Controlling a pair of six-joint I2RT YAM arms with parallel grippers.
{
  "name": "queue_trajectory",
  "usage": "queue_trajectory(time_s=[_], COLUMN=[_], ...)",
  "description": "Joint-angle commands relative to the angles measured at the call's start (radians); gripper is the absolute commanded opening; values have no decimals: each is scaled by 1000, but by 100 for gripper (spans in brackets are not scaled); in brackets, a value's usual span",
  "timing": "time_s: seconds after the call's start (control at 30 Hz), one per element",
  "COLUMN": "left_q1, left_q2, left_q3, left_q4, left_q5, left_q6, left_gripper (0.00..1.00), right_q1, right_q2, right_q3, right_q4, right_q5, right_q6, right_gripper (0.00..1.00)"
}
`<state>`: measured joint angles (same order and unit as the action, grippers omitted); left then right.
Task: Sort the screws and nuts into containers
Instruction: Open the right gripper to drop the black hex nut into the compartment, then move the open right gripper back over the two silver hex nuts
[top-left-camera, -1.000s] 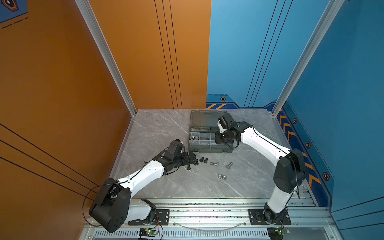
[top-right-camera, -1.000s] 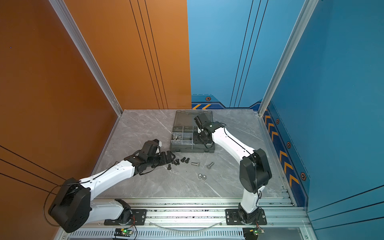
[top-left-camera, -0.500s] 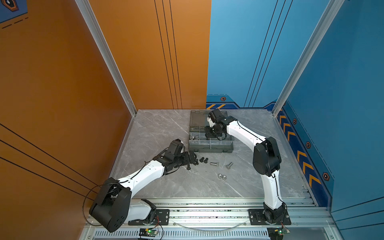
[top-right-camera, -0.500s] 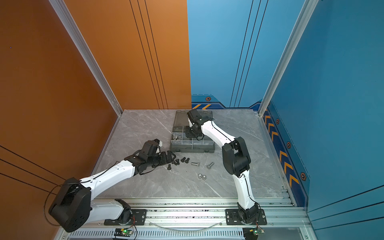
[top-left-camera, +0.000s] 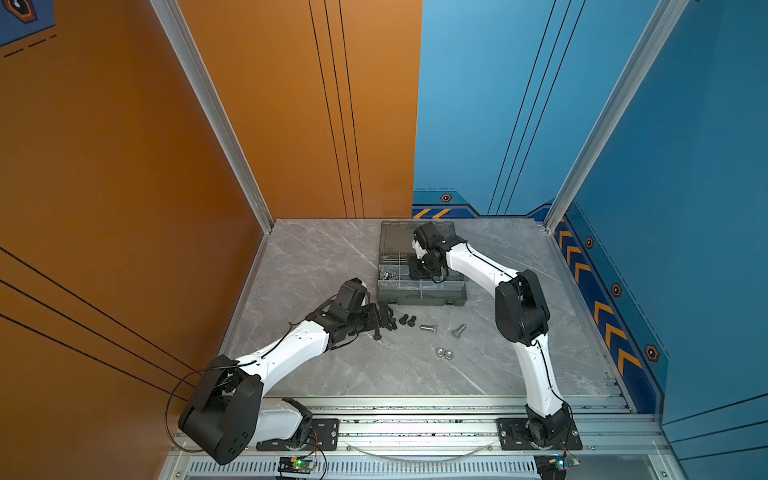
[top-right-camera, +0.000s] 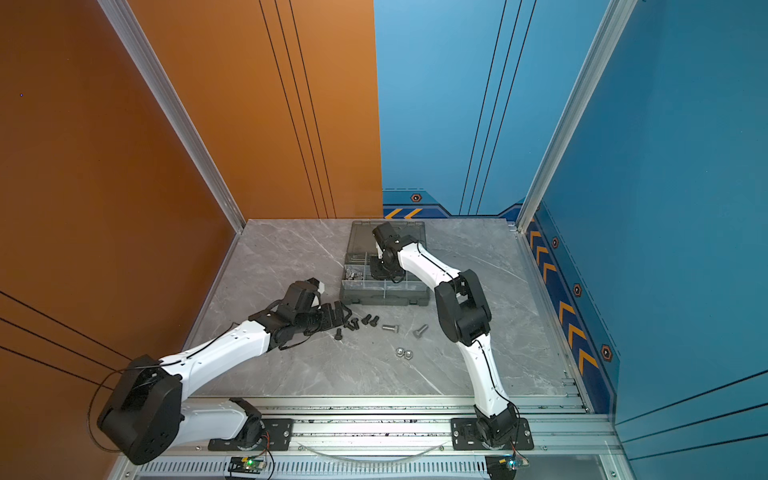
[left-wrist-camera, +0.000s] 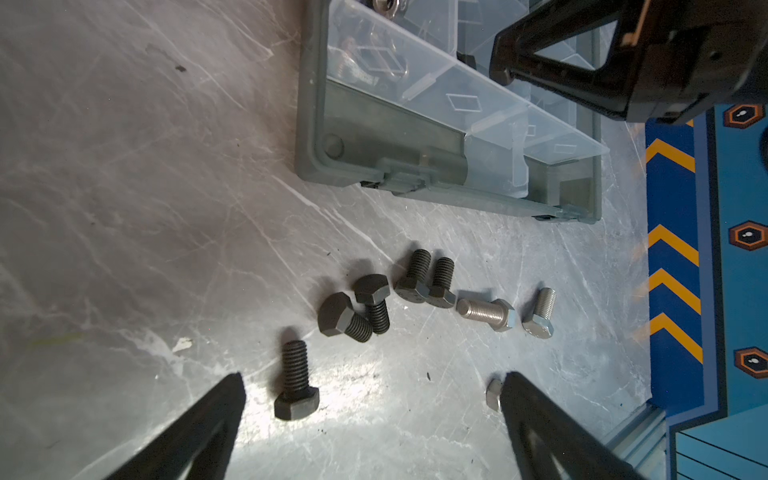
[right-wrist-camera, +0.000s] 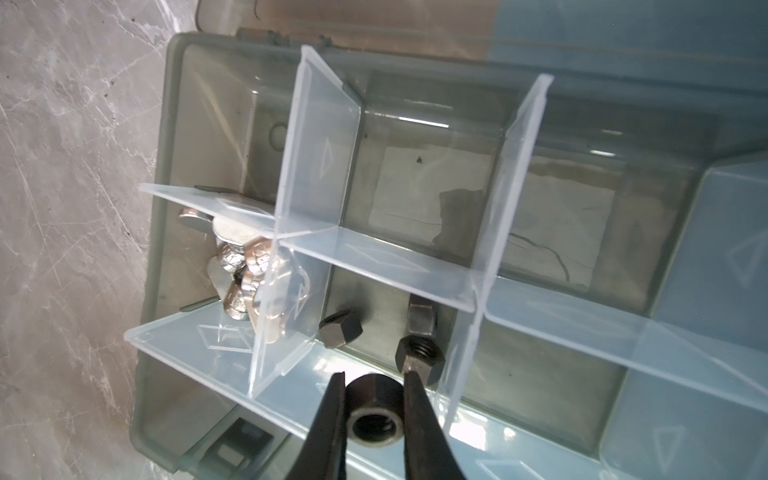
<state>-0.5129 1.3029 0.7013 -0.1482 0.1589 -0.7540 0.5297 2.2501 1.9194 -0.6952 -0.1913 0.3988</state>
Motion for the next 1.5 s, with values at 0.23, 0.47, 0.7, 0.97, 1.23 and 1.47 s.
queue_trajectory(time_s=[0.23, 0.47, 0.7, 0.97, 1.23, 1.47], left_q1=[0, 0, 0, 0, -1, -1], left_q2=[-9, -15, -15, -9, -7, -5], left_q3=[-8, -11, -9, -3, 0, 2], left_q4=[-8, -6, -4, 8, 16, 22], left_q5=[6, 6, 4, 6, 7, 23], left_q6=[-5, -5, -5, -10, -15, -10], left_gripper=[98, 98, 98, 98, 98, 98], right_q1=[-8, -12, -9, 6, 54, 101], right_q2=[-7, -76, -249, -508, -718, -801], right_q3=[36, 43, -51, -334, -576, -704], right_q4=[-25, -80, -184, -251, -258, -243], right_q5=[0, 29, 47, 62, 106, 144], right_q6=[-16, -49, -138, -139, -52, 40], right_gripper=[40, 45, 47, 49, 51, 53])
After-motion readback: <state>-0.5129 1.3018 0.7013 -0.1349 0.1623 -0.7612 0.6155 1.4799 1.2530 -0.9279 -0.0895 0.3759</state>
